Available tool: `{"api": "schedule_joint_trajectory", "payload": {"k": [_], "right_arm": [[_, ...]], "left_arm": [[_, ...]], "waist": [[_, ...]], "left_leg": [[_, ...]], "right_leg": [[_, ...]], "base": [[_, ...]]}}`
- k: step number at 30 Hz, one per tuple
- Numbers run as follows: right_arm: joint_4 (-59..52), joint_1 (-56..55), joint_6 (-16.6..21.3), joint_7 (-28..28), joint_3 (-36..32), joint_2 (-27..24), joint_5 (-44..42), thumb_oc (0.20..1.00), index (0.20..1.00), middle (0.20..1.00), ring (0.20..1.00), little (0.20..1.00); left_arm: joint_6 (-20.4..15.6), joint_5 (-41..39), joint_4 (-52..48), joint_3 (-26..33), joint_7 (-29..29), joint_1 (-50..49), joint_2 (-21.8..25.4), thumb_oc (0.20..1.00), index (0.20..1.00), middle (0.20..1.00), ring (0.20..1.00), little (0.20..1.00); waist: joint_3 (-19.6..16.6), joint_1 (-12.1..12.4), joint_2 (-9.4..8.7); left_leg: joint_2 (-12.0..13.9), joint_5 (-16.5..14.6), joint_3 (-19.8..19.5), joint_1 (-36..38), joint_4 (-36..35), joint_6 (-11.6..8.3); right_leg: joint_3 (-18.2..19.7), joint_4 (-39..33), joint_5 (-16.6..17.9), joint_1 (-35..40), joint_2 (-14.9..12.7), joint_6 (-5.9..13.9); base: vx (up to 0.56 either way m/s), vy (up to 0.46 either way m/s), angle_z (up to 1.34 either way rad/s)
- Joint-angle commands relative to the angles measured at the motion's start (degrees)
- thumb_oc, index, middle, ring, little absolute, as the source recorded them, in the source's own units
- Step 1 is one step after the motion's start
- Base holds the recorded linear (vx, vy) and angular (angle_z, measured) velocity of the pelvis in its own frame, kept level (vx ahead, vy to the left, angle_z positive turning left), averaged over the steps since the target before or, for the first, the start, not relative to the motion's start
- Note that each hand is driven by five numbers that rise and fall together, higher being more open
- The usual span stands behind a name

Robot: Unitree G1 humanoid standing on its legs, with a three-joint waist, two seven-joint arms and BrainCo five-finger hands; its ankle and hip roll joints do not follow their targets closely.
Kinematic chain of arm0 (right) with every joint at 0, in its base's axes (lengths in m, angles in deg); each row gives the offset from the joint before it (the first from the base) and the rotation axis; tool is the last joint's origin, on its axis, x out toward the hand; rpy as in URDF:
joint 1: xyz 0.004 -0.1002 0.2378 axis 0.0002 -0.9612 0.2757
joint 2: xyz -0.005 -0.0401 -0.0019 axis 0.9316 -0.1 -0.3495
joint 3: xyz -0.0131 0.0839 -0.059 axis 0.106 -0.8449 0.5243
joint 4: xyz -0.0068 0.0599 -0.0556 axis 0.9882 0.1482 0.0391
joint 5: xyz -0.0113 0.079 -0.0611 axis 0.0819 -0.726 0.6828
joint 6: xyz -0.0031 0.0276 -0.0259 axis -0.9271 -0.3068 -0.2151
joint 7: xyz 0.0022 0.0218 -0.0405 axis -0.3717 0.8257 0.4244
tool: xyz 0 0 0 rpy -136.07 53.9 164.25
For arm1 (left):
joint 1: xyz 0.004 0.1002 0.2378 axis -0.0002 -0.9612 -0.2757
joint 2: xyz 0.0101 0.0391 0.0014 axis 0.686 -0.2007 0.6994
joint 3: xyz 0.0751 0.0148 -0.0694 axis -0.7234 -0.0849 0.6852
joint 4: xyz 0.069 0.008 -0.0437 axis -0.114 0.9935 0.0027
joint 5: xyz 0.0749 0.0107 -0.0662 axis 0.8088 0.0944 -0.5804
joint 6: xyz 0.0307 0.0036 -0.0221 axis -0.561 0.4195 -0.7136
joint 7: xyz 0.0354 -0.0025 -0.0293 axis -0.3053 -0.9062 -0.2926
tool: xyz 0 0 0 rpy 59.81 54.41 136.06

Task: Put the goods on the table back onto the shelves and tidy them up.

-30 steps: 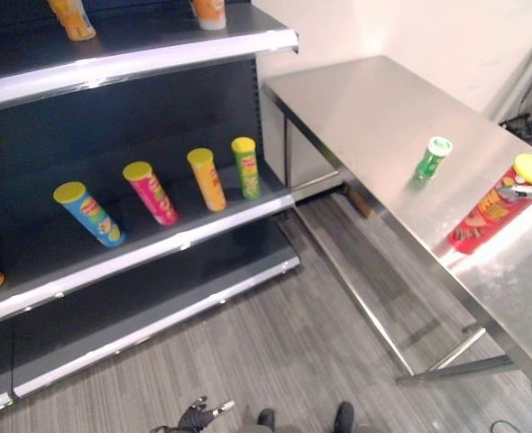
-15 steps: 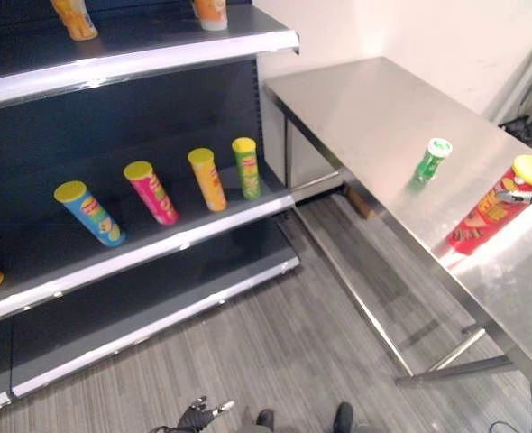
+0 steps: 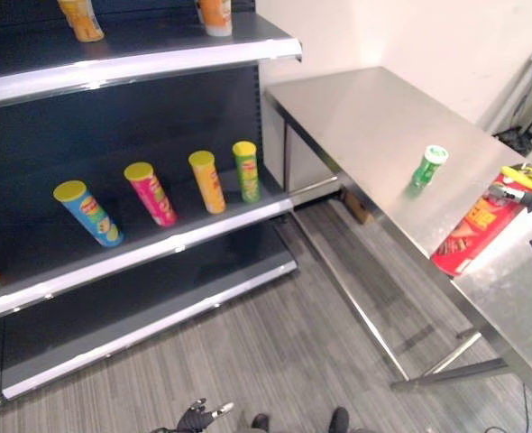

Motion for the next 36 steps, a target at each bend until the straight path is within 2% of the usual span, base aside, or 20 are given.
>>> {"api": "schedule_joint_trajectory", "payload": {"k": [1, 2, 3, 4, 7, 11, 16, 19, 20, 22, 24, 26, 28, 29, 30, 31, 32, 34, 35, 36], "right_arm": [[-5.30, 1.61, 3.08, 5.36, -6.25, -1.07, -0.87, 0.200, 0.200, 0.200, 0.200, 0.200], [-8.99, -0.67, 4.01, 7.38, -10.79, -1.21, -0.49, 0.200, 0.200, 0.200, 0.200, 0.200], [-9.20, -1.05, 3.94, 7.38, -11.13, -1.18, -0.44, 0.200, 0.200, 0.200, 0.200, 0.200], [-14.59, -3.26, 5.28, 9.59, -16.30, -0.75, -0.20, 0.200, 0.200, 0.200, 0.200, 0.200], [-19.98, -4.44, 6.83, 11.09, -20.16, -0.18, -0.01, 0.200, 0.200, 0.200, 0.200, 0.200], [-25.27, -4.82, 7.99, 11.44, -22.15, 0.03, 0.85, 0.200, 0.200, 0.200, 0.200, 0.200], [-31.67, -3.91, 9.44, 10.51, -21.95, 0.49, 2.07, 0.200, 0.200, 0.200, 0.200, 0.200], [-33.75, -3.03, 9.67, 10.14, -21.22, -0.28, 2.91, 0.200, 0.200, 0.200, 0.200, 0.200], [-33.87, -2.88, 9.63, 10.22, -21.02, -0.79, 3.28, 0.200, 0.200, 0.200, 0.200, 0.200], [-34.41, -3.21, 9.27, 10.26, -20.97, -1.86, 4.59, 0.200, 0.200, 0.200, 0.200, 0.200], [-34.78, -4.10, 8.89, 10.04, -20.88, -2.51, 5.68, 0.200, 0.200, 0.200, 0.200, 0.200], [-35.21, -5.75, 8.37, 9.31, -21.35, -2.55, 6.52, 0.200, 0.200, 0.200, 0.200, 0.200], [-35.47, -7.25, 7.74, 8.75, -21.60, -3.00, 7.93, 0.200, 0.200, 0.200, 0.200, 0.200], [-35.95, -7.91, 7.62, 8.56, -22.00, -3.01, 8.15, 0.200, 0.200, 0.200, 0.200, 0.200], [-36.32, -8.45, 7.71, 8.53, -22.51, -3.00, 8.09, 0.200, 0.200, 0.200, 0.200, 0.200], [-37.16, -9.67, 7.61, 8.57, -23.64, -2.81, 8.21, 0.200, 0.200, 0.200, 0.200, 0.200], [-37.34, -10.56, 7.39, 8.65, -24.86, -2.53, 8.46, 0.200, 0.200, 0.200, 0.200, 0.200], [-37.63, -12.09, 7.04, 9.14, -26.59, -1.06, 9.29, 0.200, 0.200, 0.200, 0.200, 0.200], [-39.15, -13.34, 5.20, 10.02, -26.90, 2.94, 12.28, 0.200, 0.200, 0.200, 0.200, 0.200], [-39.56, -12.51, 4.73, 10.52, -25.88, 3.64, 13.31, 0.200, 0.200, 0.200, 0.200, 0.200]], "left_arm": [[-1.35, -1.53, 1.61, -1.32, -1.41, 3.44, 2.17, 1.000, 1.000, 1.000, 1.000, 1.000], [-1.34, -1.15, 1.74, -0.56, -1.63, 3.51, 2.07, 1.000, 1.000, 1.000, 1.000, 1.000], [-1.33, -1.15, 1.74, -0.66, -1.63, 3.54, 2.13, 1.000, 1.000, 1.000, 1.000, 1.000], [-1.26, -0.66, 1.50, 0.34, -1.96, 3.46, 2.32, 1.000, 1.000, 1.000, 1.000, 1.000], [-1.23, -0.43, 0.93, 1.14, -2.06, 3.32, 2.74, 1.000, 1.000, 1.000, 1.000, 1.000], [-1.31, -0.56, -0.15, 1.76, -2.10, 3.13, 3.41, 1.000, 1.000, 1.000, 1.000, 1.000], [-1.87, -1.66, -2.92, 2.03, -1.72, 2.60, 3.79, 1.000, 1.000, 1.000, 1.000, 1.000], [-2.36, -2.76, -4.76, 1.74, -1.91, 2.33, 3.41, 1.000, 1.000, 1.000, 1.000, 1.000], [-2.40, -3.04, -5.18, 1.60, -1.94, 2.53, 3.18, 1.000, 1.000, 1.000, 1.000, 1.000], [-2.48, -3.10, -5.92, 1.33, -1.61, 2.34, 2.51, 1.000, 1.000, 1.000, 1.000, 1.000], [-2.57, -3.69, -6.28, 1.77, -1.28, 1.75, 2.03, 1.000, 1.000, 1.000, 1.000, 1.000], [-2.73, -3.73, -5.97, 3.02, -1.40, 1.24, 1.95, 1.000, 1.000, 1.000, 1.000, 1.000], [-2.82, -3.68, -5.86, 3.84, -1.48, 0.99, 2.05, 1.000, 1.000, 1.000, 1.000, 1.000], [-2.82, -3.43, -5.78, 3.89, -1.54, 0.96, 2.17, 1.000, 1.000, 1.000, 1.000, 1.000], [-2.90, -3.08, -5.71, 3.84, -1.60, 1.09, 2.41, 1.000, 1.000, 1.000, 1.000, 1.000], [-2.97, -2.46, -5.79, 3.50, -1.55, 1.18, 2.70, 1.000, 1.000, 1.000, 1.000, 1.000], [-2.99, -1.57, -6.27, 3.22, -1.29, 1.01, 2.85, 1.000, 1.000, 1.000, 1.000, 1.000], [-2.90, 0.42, -6.71, 2.62, -0.76, 0.58, 3.04, 1.000, 1.000, 1.000, 1.000, 1.000], [-2.57, 0.68, -6.81, 3.13, -1.80, 2.13, 4.27, 1.000, 1.000, 1.000, 1.000, 1.000], [-2.37, 0.18, -7.66, 3.70, -2.25, 2.52, 4.90, 1.000, 1.000, 1.000, 1.000, 1.000]], "waist": [[-0.32, 1.14, -0.74], [-0.46, 0.85, -0.54], [-0.43, 0.96, -0.58], [-0.72, 0.75, -0.35], [-0.99, 0.87, -0.09], [-0.87, 1.42, -0.04], [0.57, 3.04, 0.13], [2.35, 4.25, 0.26], [2.97, 4.33, 0.27], [3.45, 4.30, 0.55], [3.65, 3.55, 0.80], [3.57, 2.67, 1.47], [2.97, 2.01, 2.57], [2.78, 1.68, 3.00], [2.58, 1.08, 3.15], [2.69, 0.89, 3.50], [2.29, 0.42, 4.02], [1.13, 0.45, 4.42], [1.10, 0.61, 1.96], [1.15, 0.64, 1.96]], "left_leg": [[2.45, -2.34, 1.74, -2.31, 1.48, -3.68], [2.47, -2.41, 1.80, -2.12, 1.47, -3.64], [2.47, -2.42, 1.79, -2.10, 1.47, -3.64], [2.54, -2.55, 1.61, -1.84, 1.45, -3.66], [2.90, -2.47, 1.24, -1.71, 1.43, -3.92], [3.57, -1.74, 0.04, -2.51, 1.69, -4.69], [4.38, 0.81, -4.06, -6.21, 2.51, -6.14], [3.66, 2.77, -7.62, -10.43, 4.29, -7.67], [3.44, 3.17, -7.62, -12.06, 5.32, -8.04], [5.05, 3.47, -4.80, -12.95, 5.55, -8.50], [9.05, 3.79, 0.74, -12.85, 5.84, -8.29], [14.90, 5.50, 5.14, -11.42, 5.09, -9.09], [19.09, 8.75, 6.64, -10.55, 3.15, -10.71], [20.62, 10.18, 6.88, -10.78, 2.24, -11.57], [22.10, 10.33, 7.58, -10.88, 1.61, -12.37], [22.77, 11.29, 8.53, -11.47, 1.75, -12.36], [23.00, 11.33, 9.57, -11.12, 1.67, -12.48], [21.56, 9.63, 10.88, -10.57, 2.02, -12.41], [14.70, 1.62, 10.83, -13.13, 9.26, -8.90], [11.64, -0.09, 11.78, -12.72, 8.98, -6.54]], "right_leg": [[1.23, 4.24, -9.94, 4.67, -3.84, 4.68], [1.21, 4.28, -10.16, 4.82, -3.82, 4.66], [1.20, 4.29, -10.17, 4.85, -3.81, 4.66], [1.26, 4.33, -10.54, 5.04, -3.59, 4.52], [1.14, 4.35, -11.16, 5.21, -3.17, 4.12], [1.13, 4.32, -11.98, 5.22, -2.30, 3.41], [1.38, 4.25, -13.49, 4.38, 0.10, 1.71], [-1.40, 3.29, -13.99, 4.92, 0.58, 0.75], [-2.42, 2.91, -13.86, 4.96, 0.39, 0.79], [-4.43, 2.44, -13.54, 5.25, -0.06, 0.94], [-6.59, 2.75, -12.92, 4.89, -1.29, 1.50], [-8.64, 3.97, -12.78, 4.45, -2.96, 2.08], [-9.88, 4.53, -12.73, 4.48, -4.17, 2.79], [-10.13, 4.65, -12.75, 4.60, -4.85, 3.23], [-10.13, 4.48, -13.26, 5.10, -5.94, 4.06], [-11.45, 4.69, -12.39, 5.00, -7.01, 4.51], [-11.93, 4.70, -11.76, 5.28, -7.90, 5.22], [-12.06, 4.54, -10.10, 6.06, -10.13, 6.69], [-12.04, 7.70, 0.50, 4.80, -20.36, 8.98], [-11.74, 10.13, 4.96, 2.91, -23.56, 8.42]], "base": [[0.00, -0.029, 0.06], [0.00, -0.021, 0.05], [0.00, -0.061, 0.08], [0.00, -0.046, 0.03], [-0.01, -0.067, 0.03], [-0.04, -0.096, 0.07], [-0.11, -0.135, 0.32], [-0.14, -0.105, 0.64], [-0.15, -0.024, 0.72], [-0.11, 0.058, 0.97], [-0.08, 0.165, 1.08], [-0.02, 0.269, 0.94], [0.03, 0.324, 0.61], [0.11, 0.376, 0.34], [0.07, 0.411, 0.29], [0.10, 0.450, 0.28], [0.07, 0.444, 0.44], [0.22, 0.726, 0.55], [0.28, 1.191, 0.52], [0.21, 1.015, 0.63]]}}
